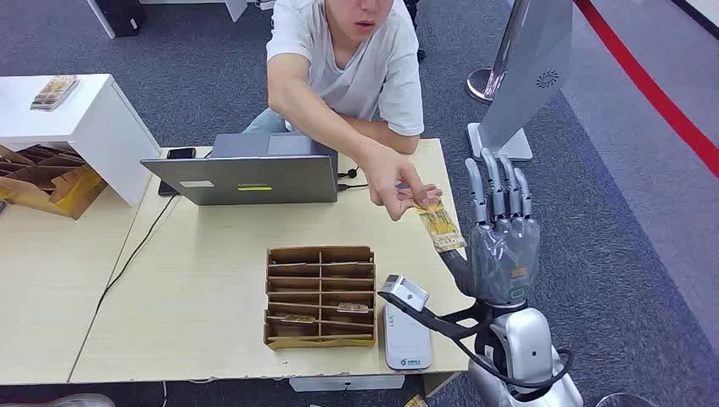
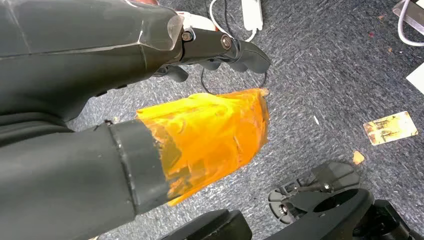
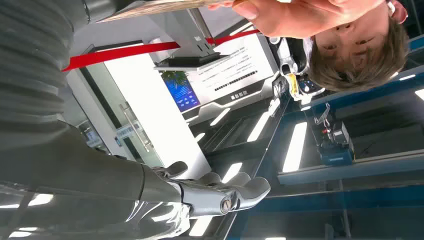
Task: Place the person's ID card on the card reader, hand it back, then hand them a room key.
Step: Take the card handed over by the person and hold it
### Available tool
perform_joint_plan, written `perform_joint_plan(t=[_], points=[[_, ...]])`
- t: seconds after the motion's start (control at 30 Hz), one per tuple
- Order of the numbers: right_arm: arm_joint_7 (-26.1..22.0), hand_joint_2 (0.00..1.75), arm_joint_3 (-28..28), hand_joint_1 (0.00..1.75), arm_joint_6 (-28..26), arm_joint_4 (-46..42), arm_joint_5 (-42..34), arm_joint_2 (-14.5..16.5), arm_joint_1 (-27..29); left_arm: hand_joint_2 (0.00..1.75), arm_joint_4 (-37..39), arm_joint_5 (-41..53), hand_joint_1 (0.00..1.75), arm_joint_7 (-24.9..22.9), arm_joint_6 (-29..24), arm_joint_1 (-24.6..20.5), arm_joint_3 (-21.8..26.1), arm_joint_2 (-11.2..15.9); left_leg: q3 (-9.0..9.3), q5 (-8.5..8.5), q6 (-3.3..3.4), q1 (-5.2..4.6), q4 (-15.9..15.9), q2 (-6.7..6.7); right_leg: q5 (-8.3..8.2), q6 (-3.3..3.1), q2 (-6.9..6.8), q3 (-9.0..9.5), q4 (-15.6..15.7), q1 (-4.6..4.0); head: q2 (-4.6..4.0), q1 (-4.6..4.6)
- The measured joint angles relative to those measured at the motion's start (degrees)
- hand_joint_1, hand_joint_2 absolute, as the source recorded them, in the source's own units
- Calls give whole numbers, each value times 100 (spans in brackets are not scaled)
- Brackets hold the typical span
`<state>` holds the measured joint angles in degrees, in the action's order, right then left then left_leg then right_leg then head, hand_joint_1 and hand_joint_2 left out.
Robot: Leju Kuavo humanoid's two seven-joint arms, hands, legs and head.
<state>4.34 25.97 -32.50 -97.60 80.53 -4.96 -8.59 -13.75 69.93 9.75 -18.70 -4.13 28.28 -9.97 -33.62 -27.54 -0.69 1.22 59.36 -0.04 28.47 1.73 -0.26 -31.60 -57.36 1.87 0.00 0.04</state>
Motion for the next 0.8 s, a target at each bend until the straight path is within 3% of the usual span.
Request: perform_joint_plan(t=[0.07, 0.1, 0.2, 0.23, 0.27, 0.8], points=[[13, 175, 11, 0, 0, 11, 7, -3, -5, 0, 0, -2, 0, 0, -6, 0, 0, 0, 0, 0, 0, 0, 0, 0, 0, 0, 0, 0, 0, 0, 0, 0], [23, 175, 21, 11, 0, 24, 13, -8, -9, 0, 0, -4, 0, 0, -10, 0, 0, 0, 0, 0, 0, 0, 0, 0, 0, 0, 0, 0, 0, 0, 0, 0], [35, 175, 50, 129, -2, 60, 21, -26, -23, 0, 0, -11, 0, 0, -21, 1, 0, 0, 0, 0, 0, 0, 0, -1, 0, 0, 0, 0, 0, 0, 0, 0], [37, 175, 58, 161, -3, 70, 21, -32, -27, 0, 0, -13, 0, 0, -25, 1, 0, 0, 0, 0, 0, 0, 0, -1, 0, 0, 0, 0, 0, 0, 0, 0], [39, 175, 67, 171, -4, 80, 21, -37, -31, 0, 0, -14, 0, 0, -27, 1, 0, 0, 0, 0, 0, 0, 0, -1, 0, 0, 0, 0, 0, 0, 0, 0], [86, 175, 113, 175, -79, 134, -91, -46, -42, 0, 0, -53, 0, -2, -40, 3, 0, 0, 0, 0, 0, 0, 0, -1, 0, 0, -1, 0, 0, 0, 0, 0]])
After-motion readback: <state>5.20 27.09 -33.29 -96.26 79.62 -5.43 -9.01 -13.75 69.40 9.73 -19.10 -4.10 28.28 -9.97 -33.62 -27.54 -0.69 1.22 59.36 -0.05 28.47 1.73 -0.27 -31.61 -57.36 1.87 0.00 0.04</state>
